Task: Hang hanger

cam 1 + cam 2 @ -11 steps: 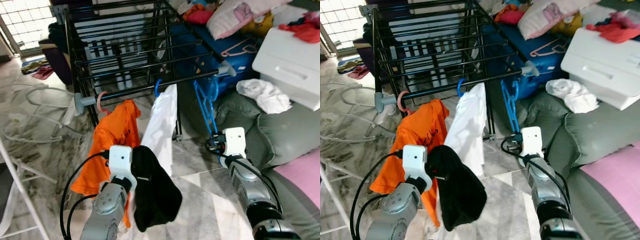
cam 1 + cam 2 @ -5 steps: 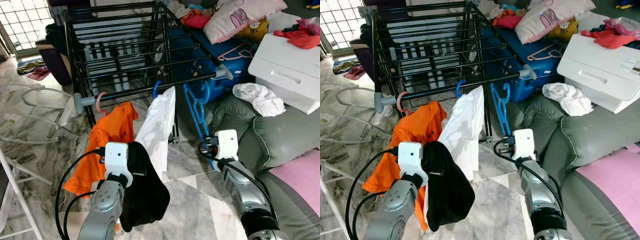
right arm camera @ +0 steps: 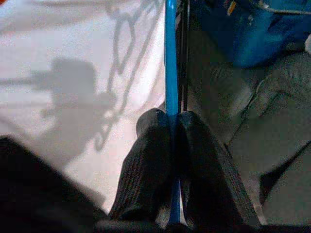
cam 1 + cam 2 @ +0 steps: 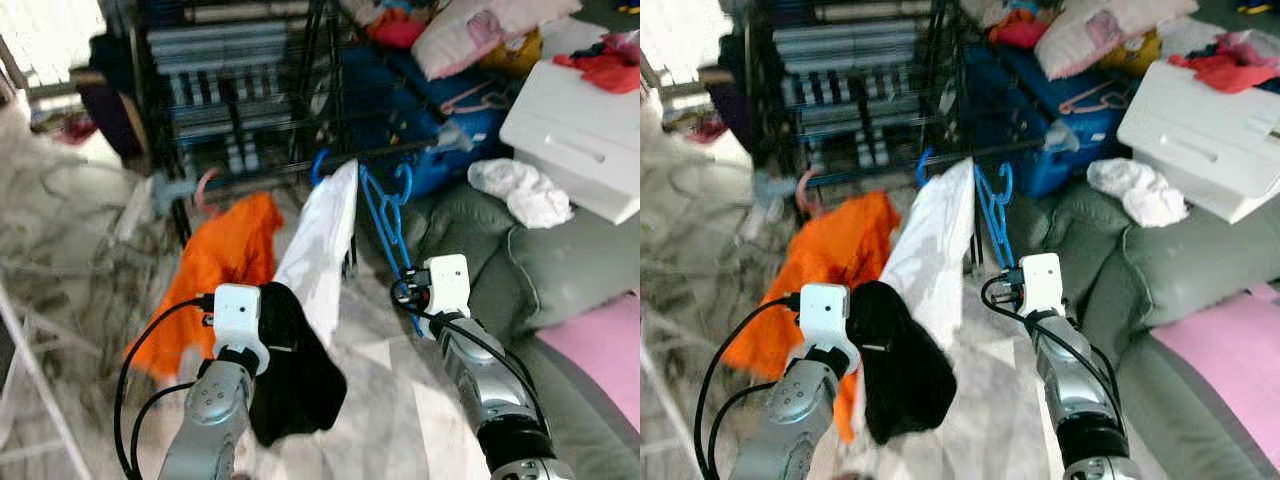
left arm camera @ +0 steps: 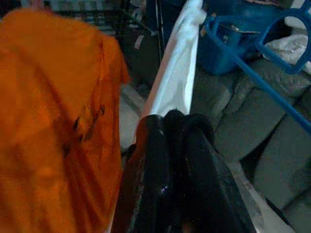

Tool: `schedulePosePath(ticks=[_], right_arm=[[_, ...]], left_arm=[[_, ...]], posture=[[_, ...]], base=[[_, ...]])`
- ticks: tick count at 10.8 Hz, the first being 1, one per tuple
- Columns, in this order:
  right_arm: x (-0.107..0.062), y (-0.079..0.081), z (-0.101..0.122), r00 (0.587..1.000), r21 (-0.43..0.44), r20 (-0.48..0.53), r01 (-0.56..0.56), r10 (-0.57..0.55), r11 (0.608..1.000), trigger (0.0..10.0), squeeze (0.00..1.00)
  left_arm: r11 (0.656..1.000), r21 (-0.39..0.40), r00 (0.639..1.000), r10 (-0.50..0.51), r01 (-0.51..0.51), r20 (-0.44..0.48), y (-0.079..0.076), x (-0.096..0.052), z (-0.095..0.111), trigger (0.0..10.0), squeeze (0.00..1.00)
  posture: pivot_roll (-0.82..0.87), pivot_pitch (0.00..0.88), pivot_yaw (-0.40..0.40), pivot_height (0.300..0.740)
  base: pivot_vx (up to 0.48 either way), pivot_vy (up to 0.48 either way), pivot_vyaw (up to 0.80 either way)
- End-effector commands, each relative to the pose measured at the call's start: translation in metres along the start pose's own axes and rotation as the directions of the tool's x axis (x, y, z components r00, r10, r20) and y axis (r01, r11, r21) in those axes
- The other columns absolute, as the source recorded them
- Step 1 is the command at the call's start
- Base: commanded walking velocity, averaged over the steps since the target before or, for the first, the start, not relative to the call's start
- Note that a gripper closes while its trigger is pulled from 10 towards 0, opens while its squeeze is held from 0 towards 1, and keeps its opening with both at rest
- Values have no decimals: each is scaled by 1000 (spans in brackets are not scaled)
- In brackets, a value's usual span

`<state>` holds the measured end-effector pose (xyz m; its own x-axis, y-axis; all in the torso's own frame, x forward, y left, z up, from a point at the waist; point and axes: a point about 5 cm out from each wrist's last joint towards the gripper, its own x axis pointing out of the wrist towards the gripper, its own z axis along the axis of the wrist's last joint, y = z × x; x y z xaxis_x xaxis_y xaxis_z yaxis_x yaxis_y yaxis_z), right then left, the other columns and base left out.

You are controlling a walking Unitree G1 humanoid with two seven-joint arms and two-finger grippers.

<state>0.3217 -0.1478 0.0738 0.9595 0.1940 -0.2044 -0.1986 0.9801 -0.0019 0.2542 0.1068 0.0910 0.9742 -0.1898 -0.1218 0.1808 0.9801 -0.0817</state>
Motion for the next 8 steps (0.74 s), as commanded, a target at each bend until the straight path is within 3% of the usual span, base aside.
schedulePosePath(ticks=[1,8], right_arm=[[-1,0,6,1000,4,25,4,-4,1000,10000,0],[2,3,9,1000,11,16,-3,3,1000,10000,0]], left_arm=[[1000,6,999,16,-16,32,1,-2,7,10000,0],[999,24,999,23,-23,27,4,-1,7,10000,0]], posture=[[24,0,-40,740],[32,0,-37,740]], base=[[-368,0,0],[-373,0,0]])
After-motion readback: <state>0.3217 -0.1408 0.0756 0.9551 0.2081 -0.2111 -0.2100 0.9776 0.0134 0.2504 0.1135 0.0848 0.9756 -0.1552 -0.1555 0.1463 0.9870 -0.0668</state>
